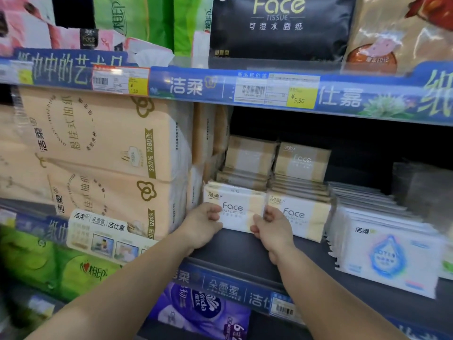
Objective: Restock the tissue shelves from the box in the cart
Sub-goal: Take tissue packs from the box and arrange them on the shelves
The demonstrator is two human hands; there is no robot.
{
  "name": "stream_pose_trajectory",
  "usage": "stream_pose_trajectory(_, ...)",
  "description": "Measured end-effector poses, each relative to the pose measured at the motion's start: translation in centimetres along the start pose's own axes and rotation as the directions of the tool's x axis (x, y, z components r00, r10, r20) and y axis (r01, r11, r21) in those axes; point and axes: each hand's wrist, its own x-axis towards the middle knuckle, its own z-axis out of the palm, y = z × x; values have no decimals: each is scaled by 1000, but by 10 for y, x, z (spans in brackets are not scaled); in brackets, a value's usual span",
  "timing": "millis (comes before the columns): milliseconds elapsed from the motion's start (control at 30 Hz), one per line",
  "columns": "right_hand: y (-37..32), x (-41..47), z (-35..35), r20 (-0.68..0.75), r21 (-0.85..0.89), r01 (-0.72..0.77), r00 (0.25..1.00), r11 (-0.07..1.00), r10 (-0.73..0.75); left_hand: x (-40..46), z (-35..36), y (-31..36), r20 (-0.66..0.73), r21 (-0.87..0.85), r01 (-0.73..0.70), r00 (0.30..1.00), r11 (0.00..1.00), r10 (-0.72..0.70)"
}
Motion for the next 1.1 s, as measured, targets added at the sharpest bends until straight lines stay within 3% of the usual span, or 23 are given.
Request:
stream_pose_trajectory(167, 1, 1, -2, -116, -55, 8, 993, 998, -15, 11, -3, -2, 70, 55, -40, 997, 998, 37)
stream_pose_trajectory(300, 1, -1, -1, -10, -120, -4, 1000, 993, 3, 17, 2, -6, 143, 222, -127, 985, 967, 97)
stream_pose_trajectory(433, -3, -4, 1, 119, -183, 30, 993, 983, -9, 29, 2, -5, 157, 256, -108, 985, 961, 69)
stream_pose_trajectory(733, 2, -2, 2, 56, -220, 27, 998, 975, -15, 47, 9, -7, 216, 244, -141, 972, 959, 88)
stream_pose_trajectory(800, 0, -1, 1, -37, -227, 53, 997, 972, -63, 48, 10, -10, 191, 231, -139, 977, 963, 95)
stream_pose_trajectory(867, -2, 2, -5, -218, -285, 49, 969, 957, -114, 48, 10, -10, 135, 224, -145, 984, 964, 116)
stream_pose_trajectory(967, -3, 5, -16, -438, -356, -76, 894, 931, -94, 50, 9, -9, 78, 249, -165, 986, 955, 150)
stream_pose_trajectory(1100, -1, 4, -16, -467, -337, -119, 882, 934, -56, 52, 11, -9, 99, 246, -127, 990, 961, 105)
